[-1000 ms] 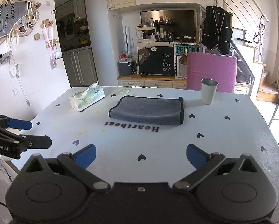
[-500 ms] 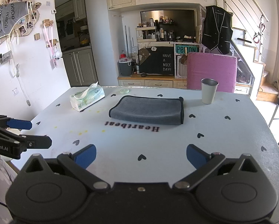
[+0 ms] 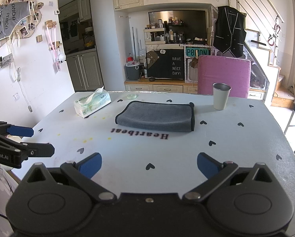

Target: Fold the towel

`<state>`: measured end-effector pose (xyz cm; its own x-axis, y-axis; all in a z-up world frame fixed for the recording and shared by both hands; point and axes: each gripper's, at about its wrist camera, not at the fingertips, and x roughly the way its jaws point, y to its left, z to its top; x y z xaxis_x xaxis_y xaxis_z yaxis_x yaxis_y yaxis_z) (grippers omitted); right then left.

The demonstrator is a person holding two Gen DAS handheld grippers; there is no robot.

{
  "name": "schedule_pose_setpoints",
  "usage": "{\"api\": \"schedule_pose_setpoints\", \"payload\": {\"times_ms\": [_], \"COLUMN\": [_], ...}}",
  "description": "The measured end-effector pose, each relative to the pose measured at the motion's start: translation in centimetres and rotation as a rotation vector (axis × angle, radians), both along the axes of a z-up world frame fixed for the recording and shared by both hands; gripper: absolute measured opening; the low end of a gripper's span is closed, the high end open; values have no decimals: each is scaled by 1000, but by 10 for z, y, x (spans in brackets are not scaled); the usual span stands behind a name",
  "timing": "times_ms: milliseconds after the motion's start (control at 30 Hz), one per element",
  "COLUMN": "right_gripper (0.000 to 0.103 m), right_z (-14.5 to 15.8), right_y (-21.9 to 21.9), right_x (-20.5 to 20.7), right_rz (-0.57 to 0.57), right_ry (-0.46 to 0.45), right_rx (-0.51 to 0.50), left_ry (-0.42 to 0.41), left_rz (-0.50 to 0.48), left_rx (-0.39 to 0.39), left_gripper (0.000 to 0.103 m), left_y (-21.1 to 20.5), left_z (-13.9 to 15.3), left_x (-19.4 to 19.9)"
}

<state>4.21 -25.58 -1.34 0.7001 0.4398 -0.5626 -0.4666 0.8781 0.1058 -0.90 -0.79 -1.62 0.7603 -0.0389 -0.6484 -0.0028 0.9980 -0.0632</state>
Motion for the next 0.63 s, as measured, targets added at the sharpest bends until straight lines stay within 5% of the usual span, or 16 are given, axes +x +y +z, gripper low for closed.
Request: {"api": "schedule_pose_setpoints", "payload": {"times_ms": [633], "right_gripper": [103], "right_z": [1], "right_y": [0], "right_x": [0], "right_rz": [0], "right_ry": [0], "right_rx": [0], "left_ry": [2], "left_rz": [9], "left_rx": [4], "left_gripper": [103], "left_y": [8], "left_z": [4], "left_x": [3]}}
